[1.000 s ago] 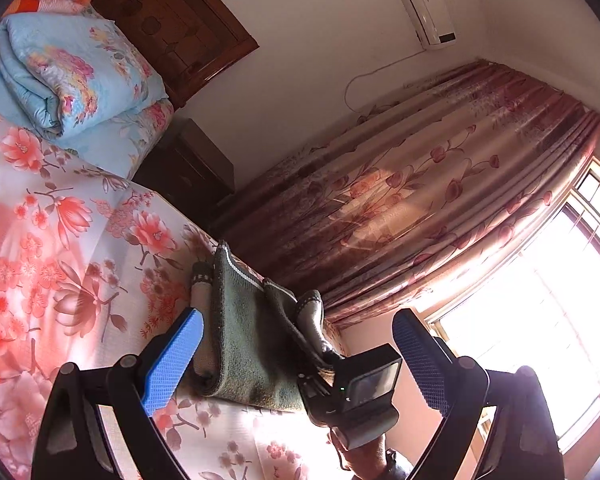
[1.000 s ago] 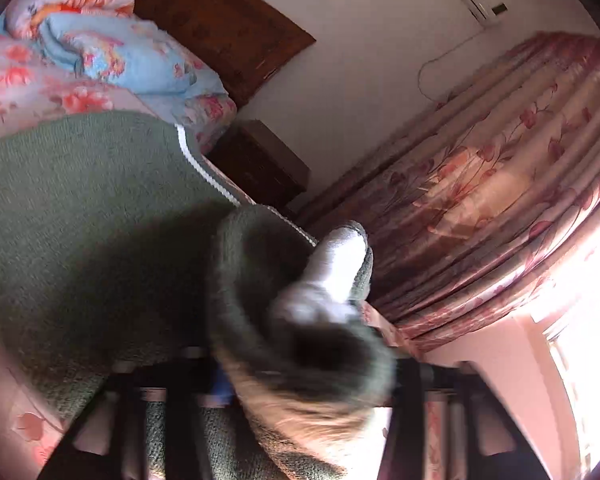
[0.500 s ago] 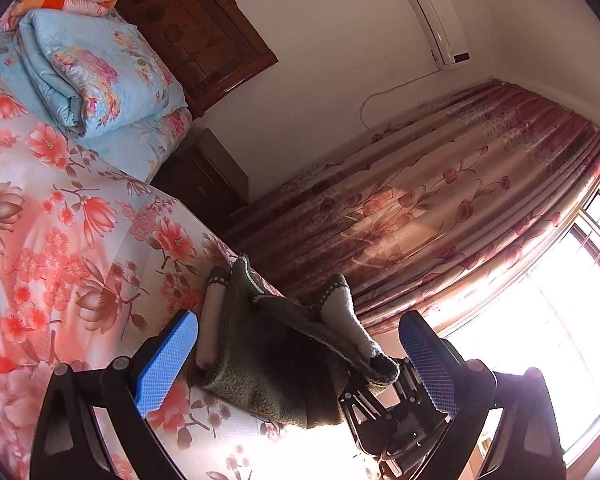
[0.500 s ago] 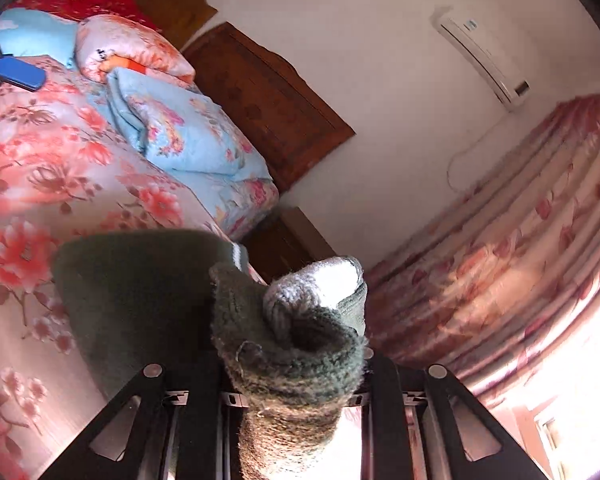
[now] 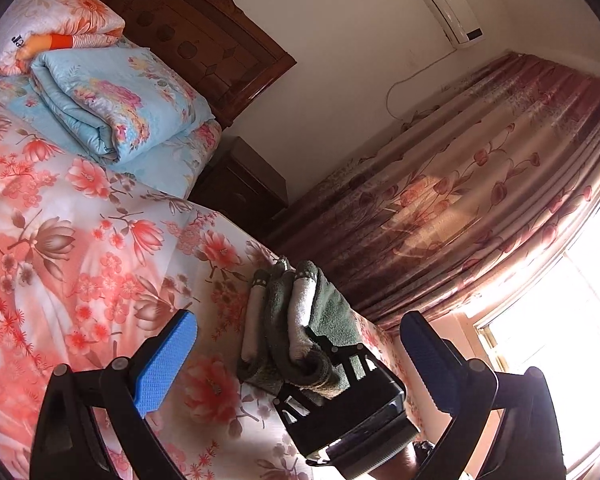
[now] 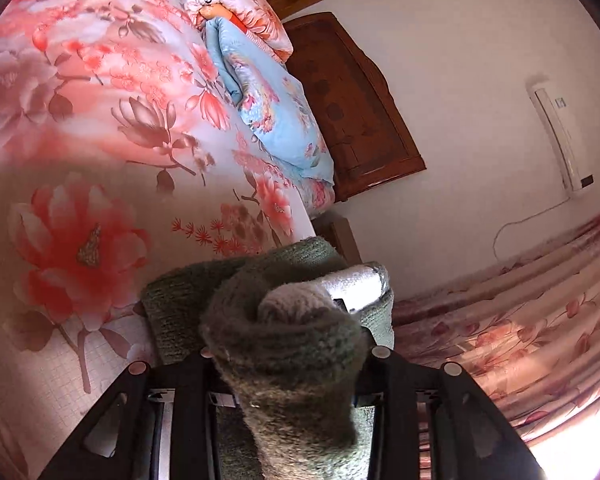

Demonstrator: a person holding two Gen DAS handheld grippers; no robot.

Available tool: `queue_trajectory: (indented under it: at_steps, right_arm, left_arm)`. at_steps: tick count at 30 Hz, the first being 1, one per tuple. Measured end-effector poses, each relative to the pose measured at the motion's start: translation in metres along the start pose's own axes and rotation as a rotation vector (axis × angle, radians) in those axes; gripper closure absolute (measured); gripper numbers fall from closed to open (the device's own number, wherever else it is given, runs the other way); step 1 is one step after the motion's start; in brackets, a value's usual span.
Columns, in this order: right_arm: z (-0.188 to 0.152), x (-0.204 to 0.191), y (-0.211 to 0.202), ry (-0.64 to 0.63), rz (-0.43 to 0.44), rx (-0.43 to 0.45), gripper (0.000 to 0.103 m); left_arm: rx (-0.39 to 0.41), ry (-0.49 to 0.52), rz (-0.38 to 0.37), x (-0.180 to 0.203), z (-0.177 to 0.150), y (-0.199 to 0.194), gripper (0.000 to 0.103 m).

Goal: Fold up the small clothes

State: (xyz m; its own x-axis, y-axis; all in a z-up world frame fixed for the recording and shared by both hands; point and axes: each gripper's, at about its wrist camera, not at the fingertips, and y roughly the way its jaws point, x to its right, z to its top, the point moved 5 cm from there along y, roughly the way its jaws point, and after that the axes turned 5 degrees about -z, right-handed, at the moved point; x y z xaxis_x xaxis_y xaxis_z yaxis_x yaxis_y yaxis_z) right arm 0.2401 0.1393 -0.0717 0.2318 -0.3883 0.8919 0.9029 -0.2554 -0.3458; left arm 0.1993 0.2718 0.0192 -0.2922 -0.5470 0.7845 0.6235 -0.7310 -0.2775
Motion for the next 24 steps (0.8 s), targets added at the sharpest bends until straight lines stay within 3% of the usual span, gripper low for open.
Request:
queue_trajectory:
  at_steps: [2, 5, 8, 10, 14, 17, 20, 22, 24]
  right_arm:
    - [-0.007, 0.021, -0.013, 0.091, 0.070, 0.005, 0.060]
    - [-0.027, 0.059, -0.054, 0.303, 0.327, 0.068, 0.059]
    - [-0.037, 0.098, -0.075, 0.487, 0.388, 0.135, 0.045]
    - [-0.041, 0.115, -0.076, 0.600, 0.505, 0.139, 0.044]
    - [-0.097, 0.141, -0.061, 0.853, 0.648, -0.027, 0.043]
    - [-0.162, 0.139, -0.036, 1.243, 0.957, -0.222, 0.043]
    - [-0.213, 0.118, -0.032, 1.624, 1.259, -0.292, 0.038]
    - [-0.233, 0.100, -0.036, 1.754, 1.370, -0.339, 0.025]
    - [-0.245, 0.085, -0.036, 1.833, 1.406, -0.386, 0.025]
  left_arm:
    - [-0.004, 0.021, 0.004, 0.003, 0.004, 0.003, 0.000]
    - [-0.026, 0.030, 0.010, 0.004, 0.009, 0.015, 0.000]
    - [-0.052, 0.019, 0.017, 0.006, 0.017, 0.035, 0.000]
    - [-0.081, -0.002, -0.020, 0.012, 0.018, 0.047, 0.000]
    - [-0.091, 0.089, 0.013, 0.031, 0.016, 0.057, 0.000]
    - [-0.110, 0.141, 0.028, 0.043, 0.013, 0.075, 0.000]
    - [-0.184, 0.193, 0.033, 0.056, 0.007, 0.106, 0.000]
    - [-0.247, 0.238, 0.043, 0.067, -0.002, 0.129, 0.000]
    - [-0.313, 0.301, 0.047, 0.081, -0.015, 0.151, 0.000]
